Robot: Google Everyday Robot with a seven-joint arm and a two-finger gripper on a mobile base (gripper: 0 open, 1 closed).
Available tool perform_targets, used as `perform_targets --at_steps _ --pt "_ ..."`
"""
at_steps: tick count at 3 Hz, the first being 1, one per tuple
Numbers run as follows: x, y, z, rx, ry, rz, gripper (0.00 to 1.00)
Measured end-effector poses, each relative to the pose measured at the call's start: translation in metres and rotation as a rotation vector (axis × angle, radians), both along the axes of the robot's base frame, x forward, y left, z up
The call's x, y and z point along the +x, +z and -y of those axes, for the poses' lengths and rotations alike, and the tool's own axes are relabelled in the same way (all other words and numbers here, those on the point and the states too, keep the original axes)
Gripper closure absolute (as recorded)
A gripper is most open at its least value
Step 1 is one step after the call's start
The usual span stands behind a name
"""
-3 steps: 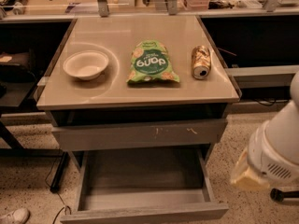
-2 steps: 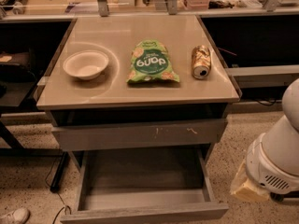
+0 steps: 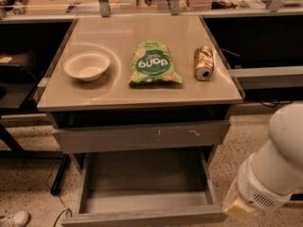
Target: Close middle drawer
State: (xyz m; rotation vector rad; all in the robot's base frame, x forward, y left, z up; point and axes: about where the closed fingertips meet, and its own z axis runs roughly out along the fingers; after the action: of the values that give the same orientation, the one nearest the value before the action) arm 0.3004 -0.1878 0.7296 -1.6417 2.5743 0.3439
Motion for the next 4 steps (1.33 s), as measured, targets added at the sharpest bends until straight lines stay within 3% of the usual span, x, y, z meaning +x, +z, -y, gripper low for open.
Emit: perform_targets --at_steps 1,2,3,4 --pt "-0.014 -0.092 -0.027 0.060 -0.002 -0.097 1.00" --pt "-0.011 -0.175 -0.049 0.117 -0.015 -0.147 1.00" --pt "-0.011 -0.175 -0.049 0.118 -0.015 -0.147 1.00" --pt "-0.011 -0.202 -0.061 0.162 -0.038 -0.166 1.00"
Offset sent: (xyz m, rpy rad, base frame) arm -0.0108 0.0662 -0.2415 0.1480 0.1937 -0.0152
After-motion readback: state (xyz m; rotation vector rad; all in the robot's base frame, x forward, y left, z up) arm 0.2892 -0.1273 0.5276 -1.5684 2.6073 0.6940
